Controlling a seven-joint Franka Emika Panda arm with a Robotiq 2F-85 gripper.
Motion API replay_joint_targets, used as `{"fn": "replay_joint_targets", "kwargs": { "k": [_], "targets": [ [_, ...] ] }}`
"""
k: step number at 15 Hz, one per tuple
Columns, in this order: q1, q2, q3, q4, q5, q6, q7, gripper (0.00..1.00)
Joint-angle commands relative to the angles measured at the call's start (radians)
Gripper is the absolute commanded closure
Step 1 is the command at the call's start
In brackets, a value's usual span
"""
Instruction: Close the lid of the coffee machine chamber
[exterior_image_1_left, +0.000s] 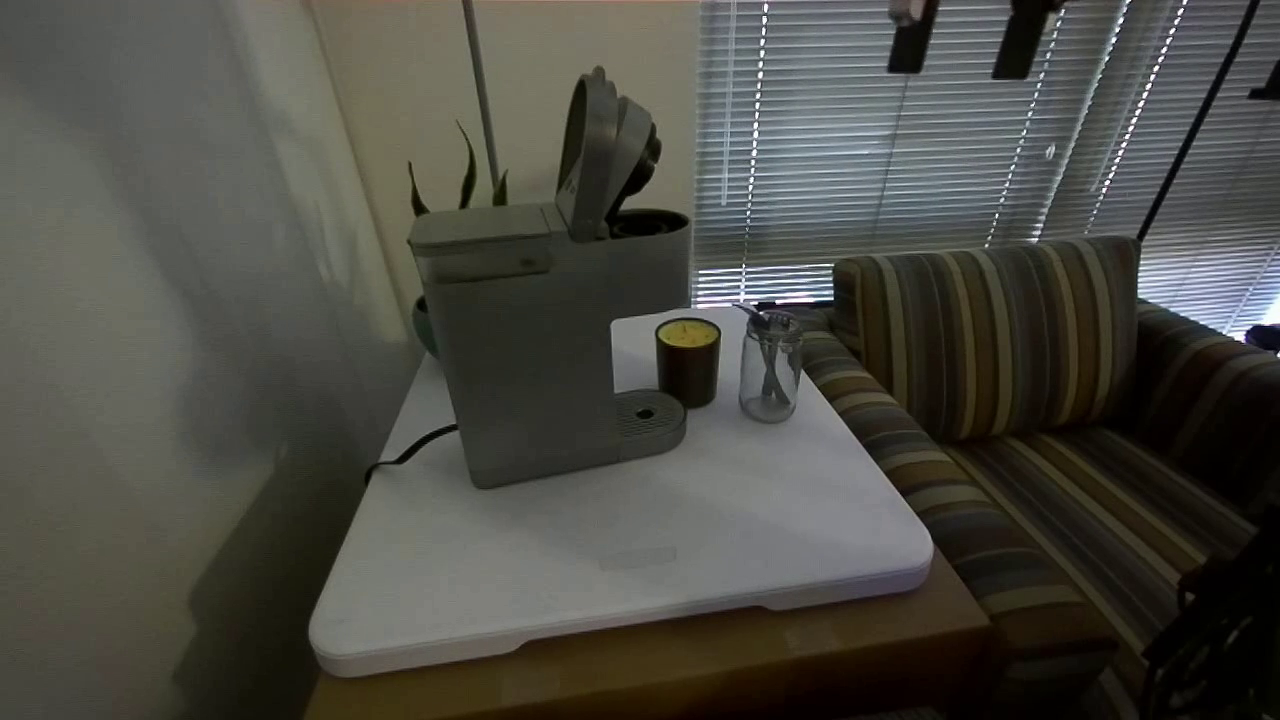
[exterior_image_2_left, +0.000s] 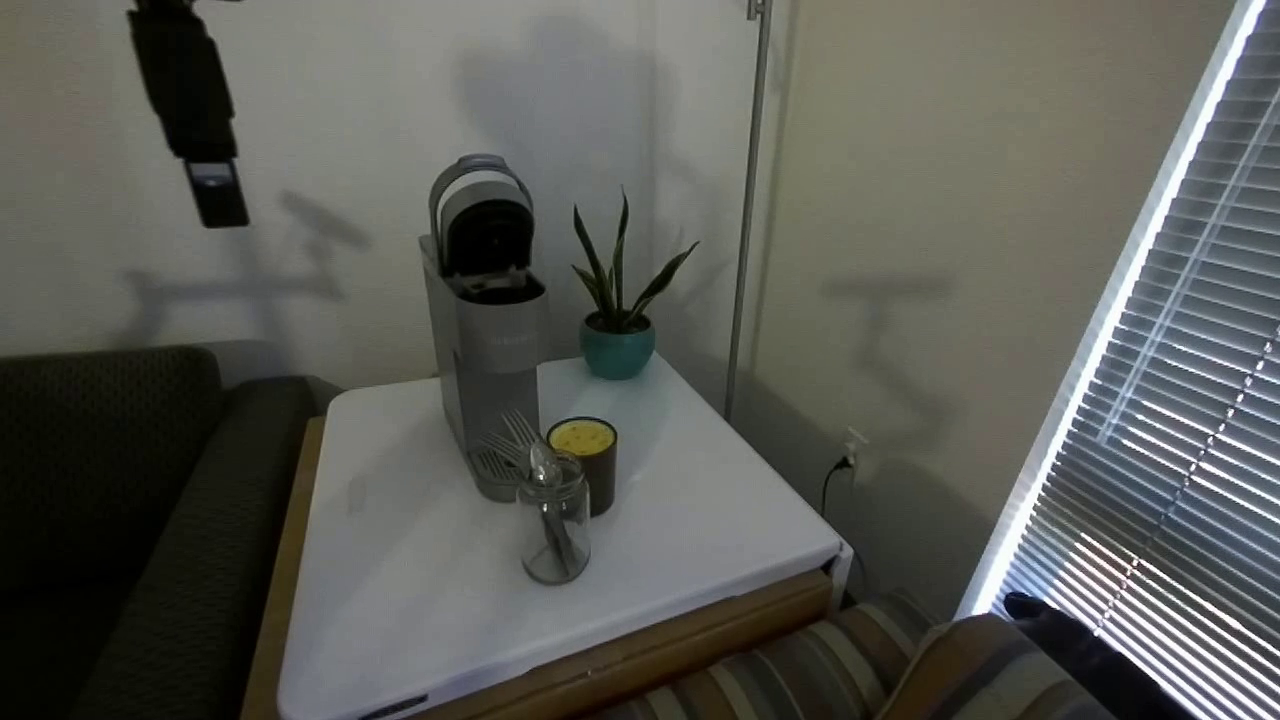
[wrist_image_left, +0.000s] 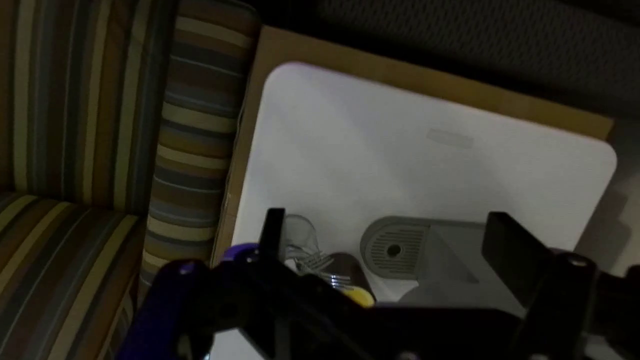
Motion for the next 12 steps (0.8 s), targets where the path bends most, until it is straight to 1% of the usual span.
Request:
{"fn": "replay_joint_targets", "kwargs": {
  "k": [1, 3, 4, 6, 8, 11, 12],
  "targets": [
    [-0.004, 0.019, -0.001, 0.01, 0.004, 0.021, 0.014, 0.0],
    [-0.004, 0.039, -0.003, 0.021, 0.006, 0.035, 0.027, 0.0],
    [-0.002, 0.032, 0.0, 0.016, 0.001, 0.012, 0.027, 0.0],
    [-0.009, 0.031, 0.008, -0.004, -0.005, 0.12, 0.097, 0.0],
    [-0.016, 0.065, 0.015, 0.009, 0.002, 0.244, 0.192, 0.0],
    [-0.029, 0.11, 0.018, 0.031, -0.038, 0.406, 0.336, 0.0],
    [-0.035, 0.126, 0.018, 0.037, -0.068, 0.457, 0.393, 0.0]
  ]
}}
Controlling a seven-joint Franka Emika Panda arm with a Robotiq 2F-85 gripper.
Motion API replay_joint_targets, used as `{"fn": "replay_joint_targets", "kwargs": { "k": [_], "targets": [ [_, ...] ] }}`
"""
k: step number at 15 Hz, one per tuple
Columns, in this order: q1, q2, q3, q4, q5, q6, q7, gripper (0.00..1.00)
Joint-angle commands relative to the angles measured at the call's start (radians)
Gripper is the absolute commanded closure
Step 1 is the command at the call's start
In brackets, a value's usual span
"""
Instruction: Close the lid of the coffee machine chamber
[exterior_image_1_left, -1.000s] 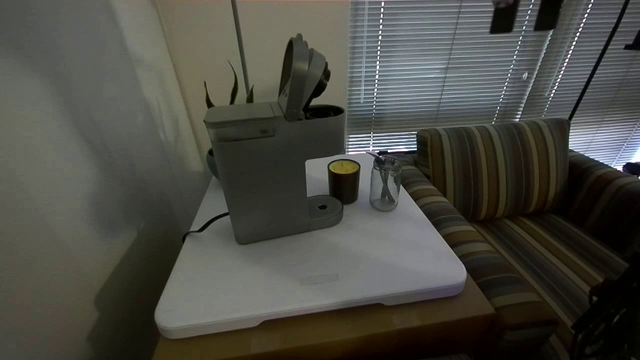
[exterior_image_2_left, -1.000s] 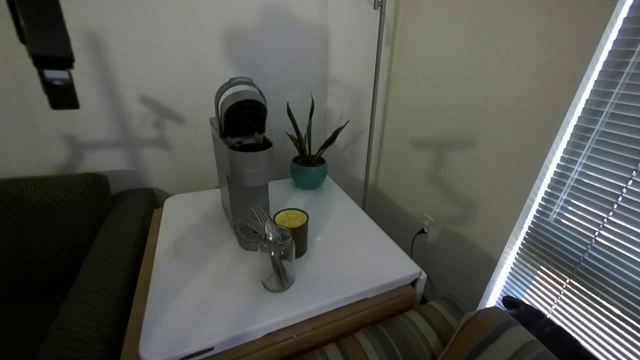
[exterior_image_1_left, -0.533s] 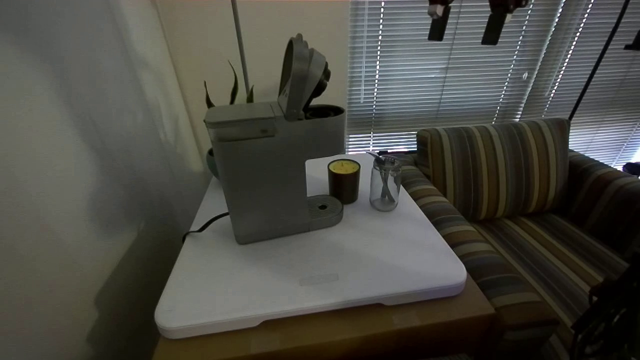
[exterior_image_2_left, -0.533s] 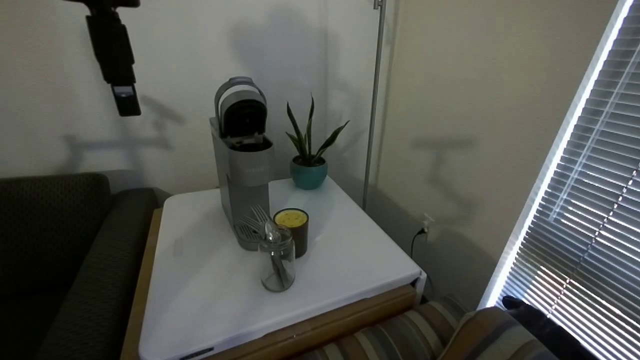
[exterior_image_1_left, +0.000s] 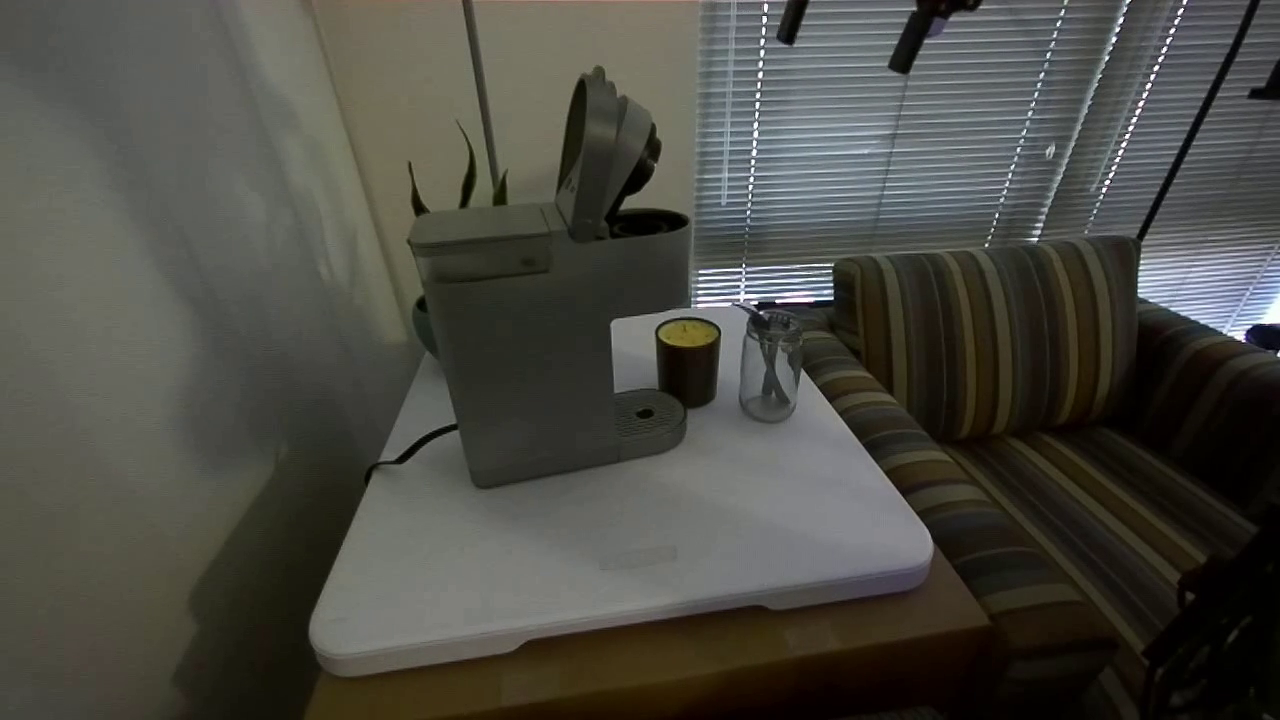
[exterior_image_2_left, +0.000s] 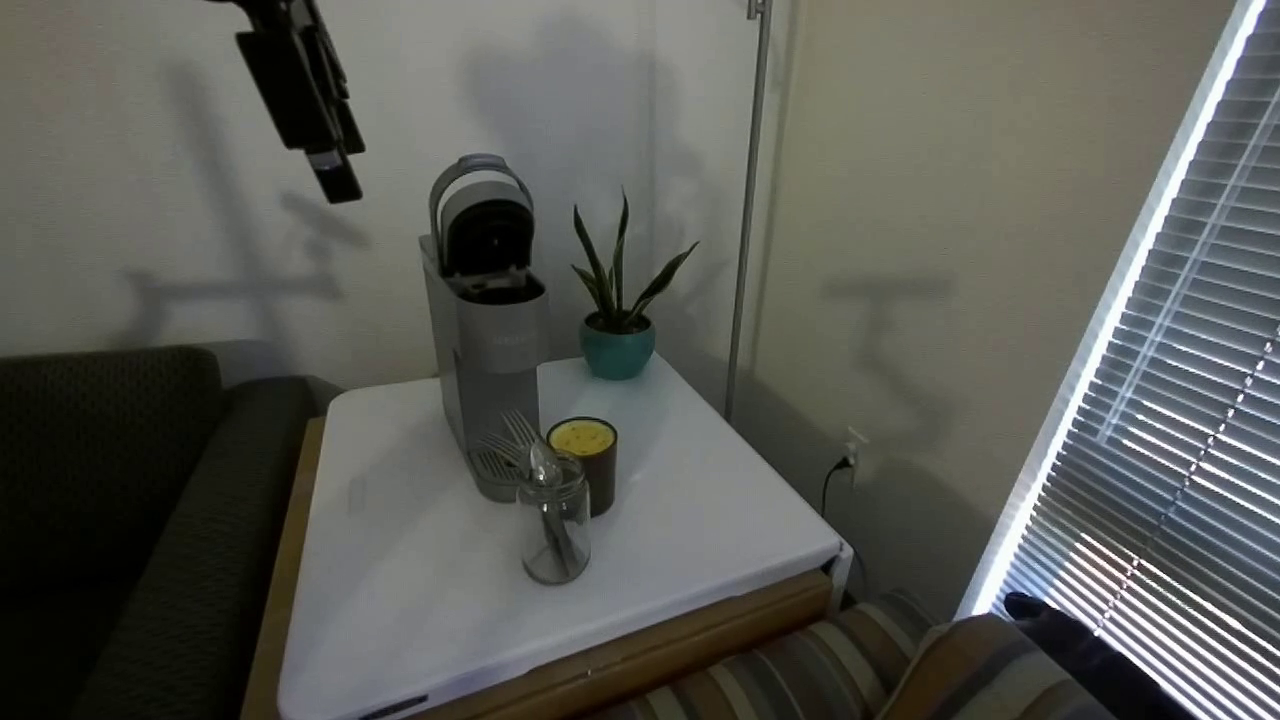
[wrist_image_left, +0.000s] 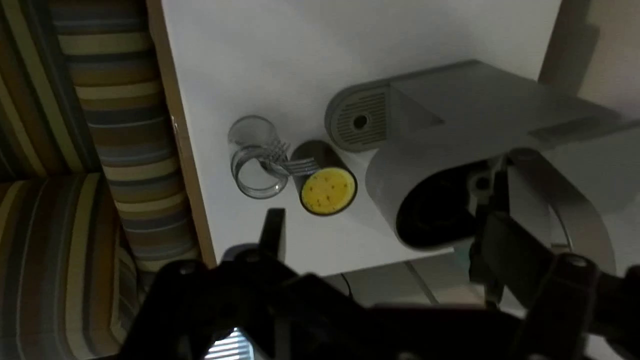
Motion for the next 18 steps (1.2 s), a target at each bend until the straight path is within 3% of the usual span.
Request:
{"fn": "replay_joint_targets", "kwargs": {
  "k": [1, 4, 5, 8, 13, 18],
  "targets": [
    [-0.037, 0.076, 0.012, 0.03, -0.076, 0.181, 0.159, 0.0],
    [-0.024, 0.148, -0.007, 0.062, -0.074, 0.301, 0.157, 0.0],
    [-0.014, 0.085, -0.007, 0.02, -0.064, 0.249, 0.144, 0.0],
    [-0.01, 0.132, -0.015, 0.045, -0.064, 0.291, 0.145, 0.0],
    [-0.015, 0.145, -0.011, 0.038, -0.149, 0.344, 0.33, 0.0],
    [-0.006, 0.181, -0.008, 0.101, -0.196, 0.359, 0.357, 0.0]
  ]
}}
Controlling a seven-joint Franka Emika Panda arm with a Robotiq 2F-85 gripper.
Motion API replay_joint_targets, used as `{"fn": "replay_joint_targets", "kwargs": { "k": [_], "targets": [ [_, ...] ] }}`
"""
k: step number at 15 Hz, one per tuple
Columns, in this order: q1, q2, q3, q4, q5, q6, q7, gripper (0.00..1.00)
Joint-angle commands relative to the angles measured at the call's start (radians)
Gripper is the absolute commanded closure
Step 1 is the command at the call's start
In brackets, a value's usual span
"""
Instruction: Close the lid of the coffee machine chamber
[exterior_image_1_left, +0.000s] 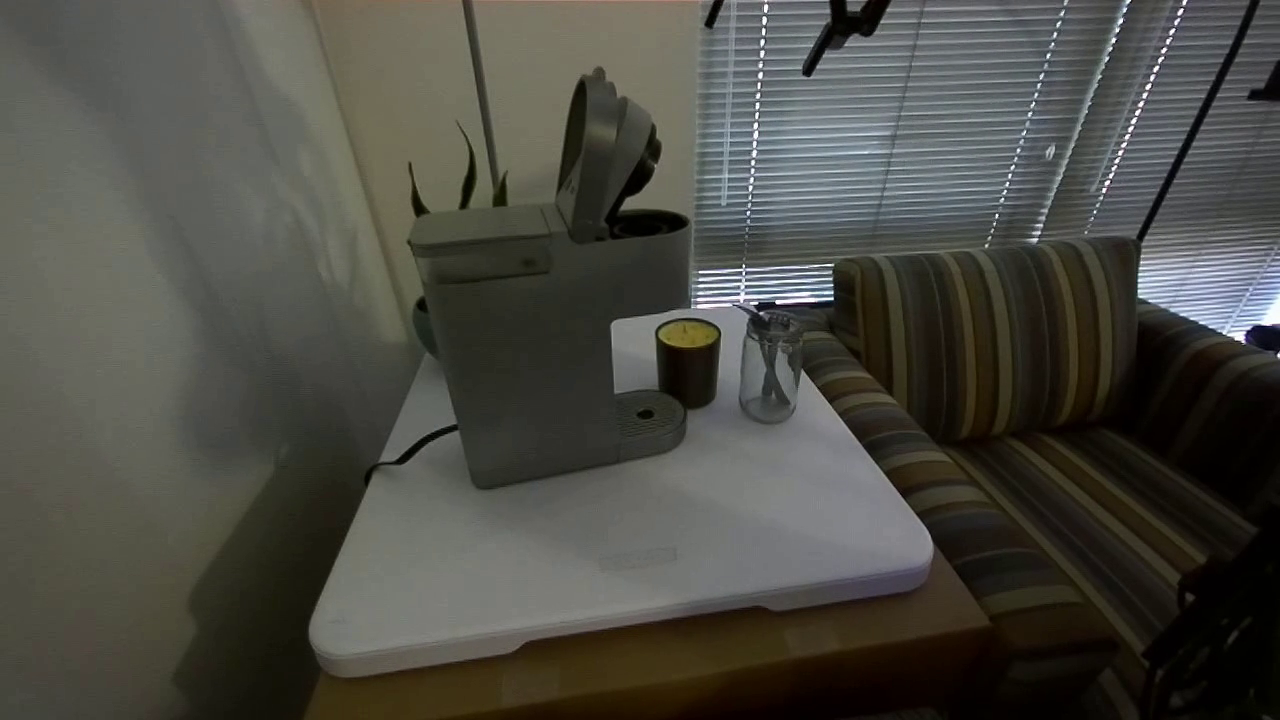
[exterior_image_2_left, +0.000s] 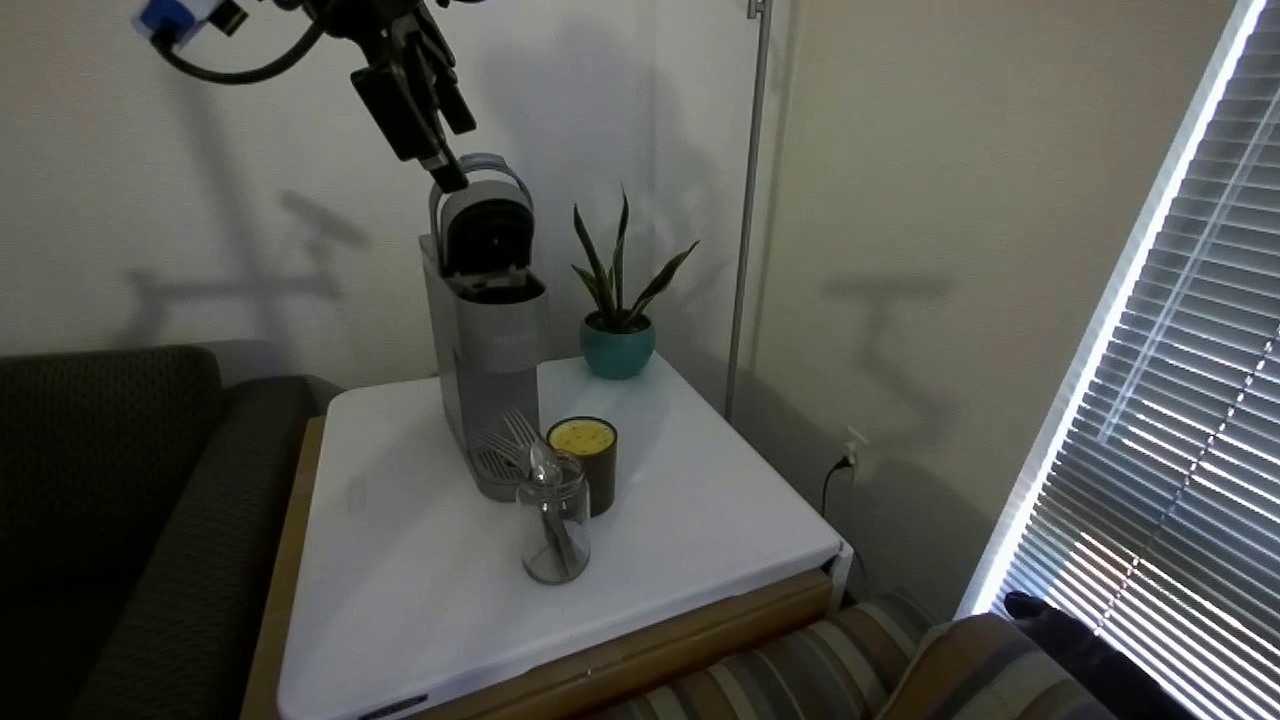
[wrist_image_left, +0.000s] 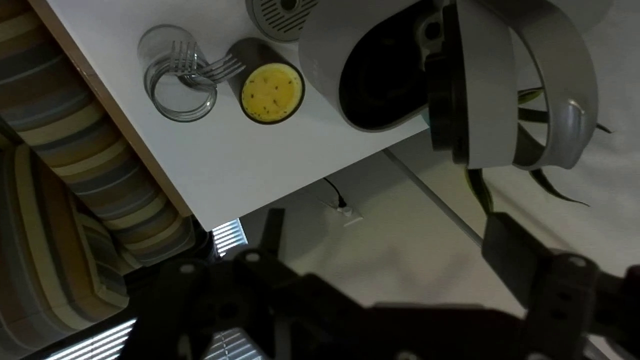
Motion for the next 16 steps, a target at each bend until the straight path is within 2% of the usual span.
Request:
{"fn": "replay_joint_targets", "kwargs": {
  "k": [1, 5, 11, 14, 15, 16],
  "targets": [
    [0.007, 0.054, -0.002, 0.068, -0.032, 0.028, 0.006, 0.0],
    [0.03, 0.122, -0.003, 0.182, -0.01, 0.029, -0.065, 0.0],
    [0.058, 0.273, 0.049, 0.407, 0.313, 0.002, -0.455, 0.0],
    [0.055, 0.339, 0.075, 0.514, 0.422, -0.039, -0.613, 0.0],
    [0.05, 0.361, 0.084, 0.545, 0.452, -0.054, -0.658, 0.07],
    [0.047, 0.379, 0.089, 0.57, 0.472, -0.067, -0.691, 0.26]
  ]
}}
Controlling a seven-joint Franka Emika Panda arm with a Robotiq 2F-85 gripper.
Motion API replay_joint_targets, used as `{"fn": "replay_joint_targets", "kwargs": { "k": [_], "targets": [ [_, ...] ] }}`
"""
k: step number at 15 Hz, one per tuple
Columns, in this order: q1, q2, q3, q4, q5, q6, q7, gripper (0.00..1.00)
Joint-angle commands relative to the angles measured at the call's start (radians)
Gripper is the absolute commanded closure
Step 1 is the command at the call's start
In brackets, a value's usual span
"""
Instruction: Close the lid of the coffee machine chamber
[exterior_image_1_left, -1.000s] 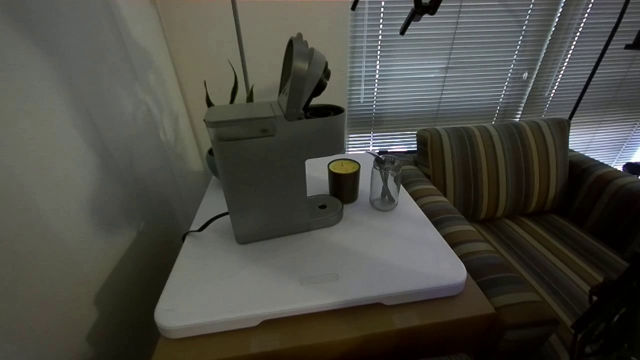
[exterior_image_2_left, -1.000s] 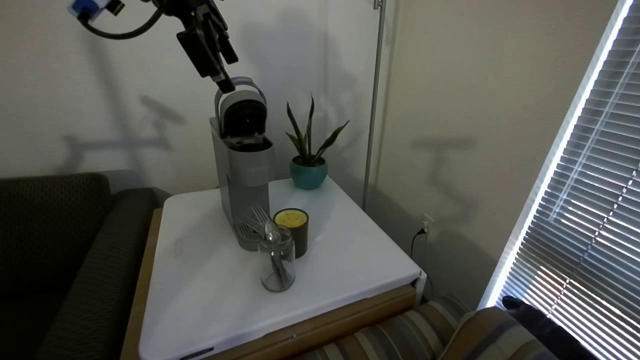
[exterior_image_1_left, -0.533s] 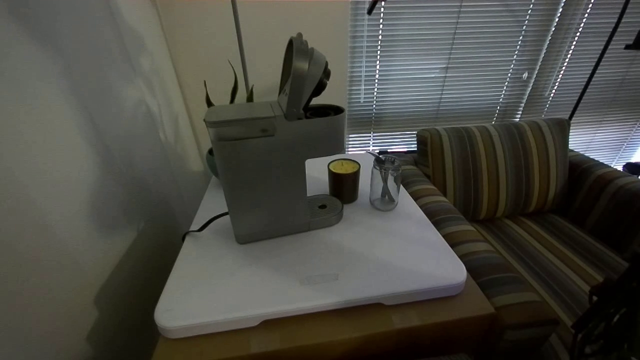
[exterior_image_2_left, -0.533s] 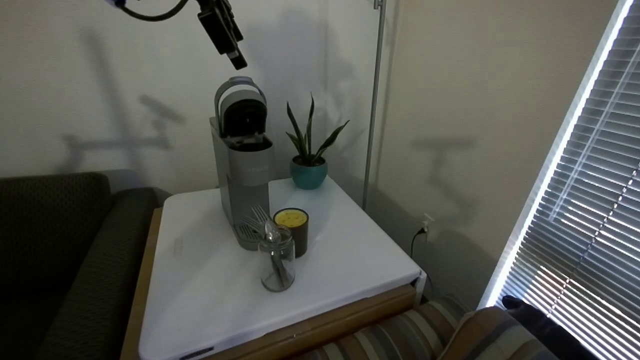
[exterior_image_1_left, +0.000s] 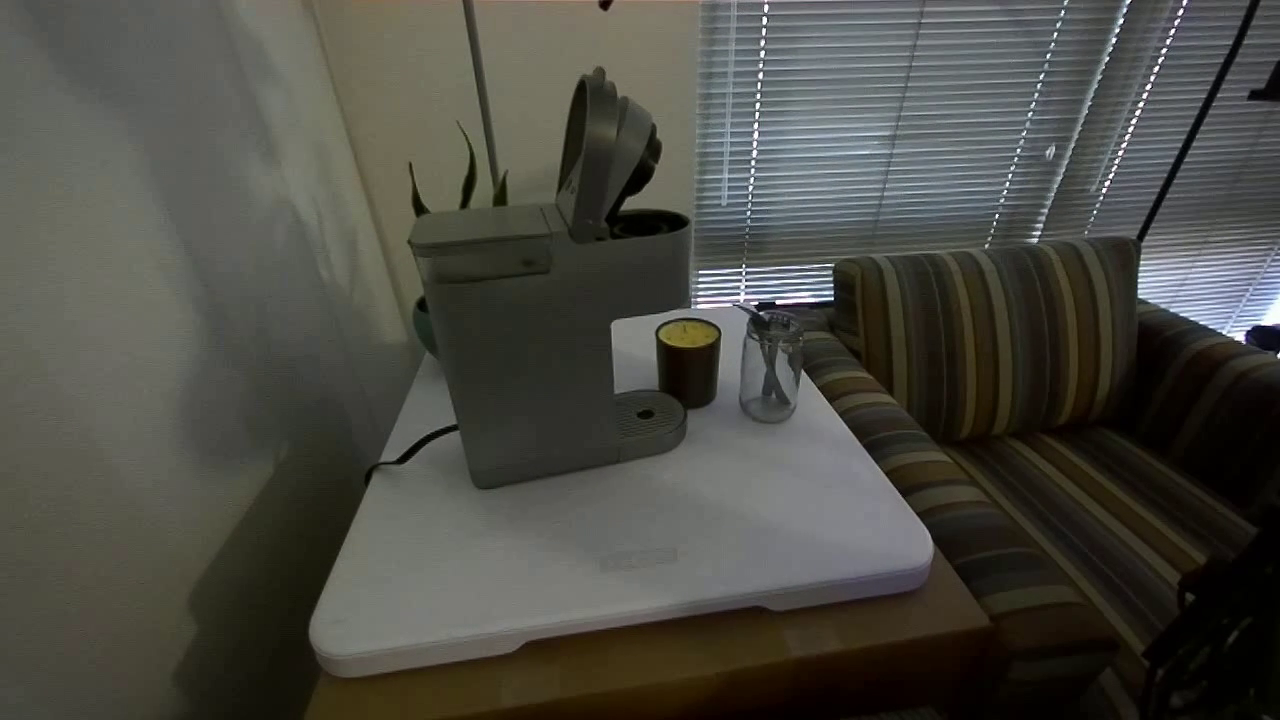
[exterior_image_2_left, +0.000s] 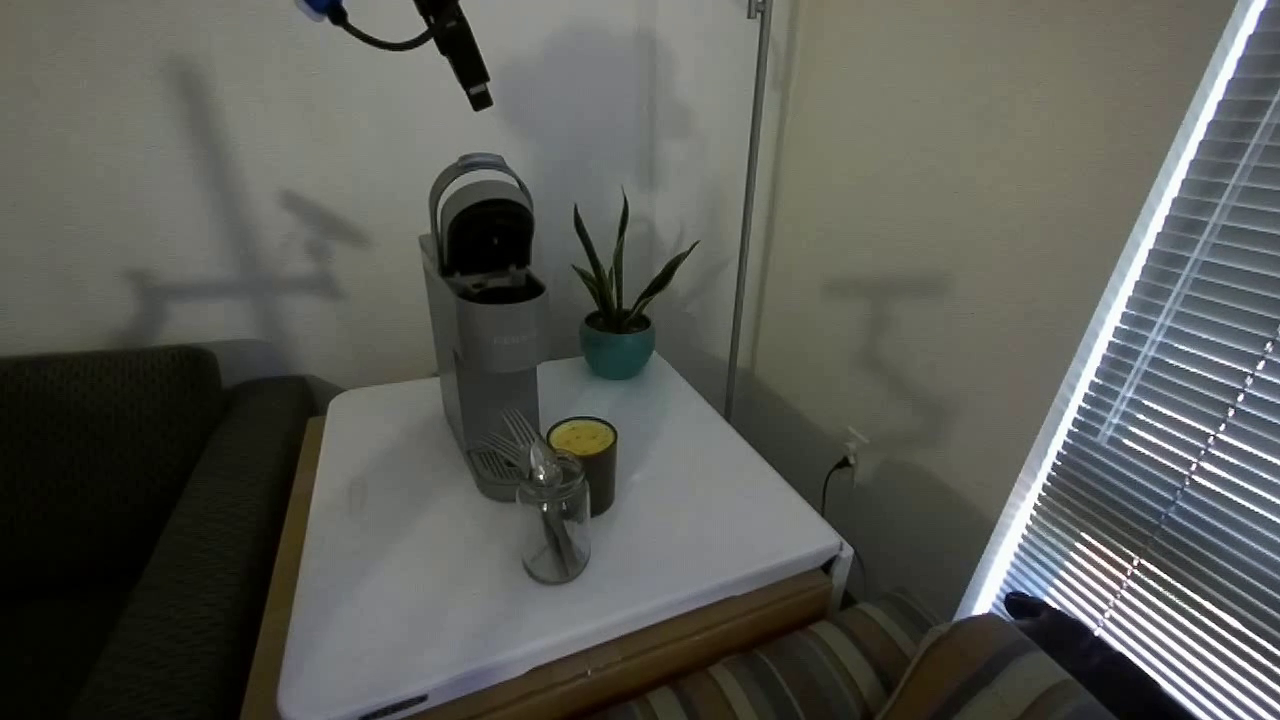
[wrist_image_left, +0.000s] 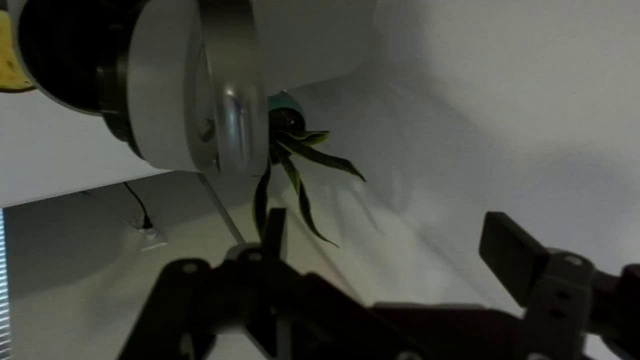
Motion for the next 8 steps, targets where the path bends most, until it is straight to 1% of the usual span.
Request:
{"fn": "replay_joint_targets", "kwargs": {
  "k": [1, 4, 6, 8],
  "targets": [
    [-0.02, 0.096, 0.028, 0.138, 0.09, -0.073, -0.148, 0.34],
    [-0.016, 0.153, 0.034, 0.209, 0.111, -0.119, -0.196, 0.55],
    [-0.006, 0.188, 0.032, 0.251, 0.095, -0.16, -0.199, 0.69],
    [0.015, 0.211, 0.012, 0.276, 0.055, -0.206, -0.162, 0.83]
  ]
}}
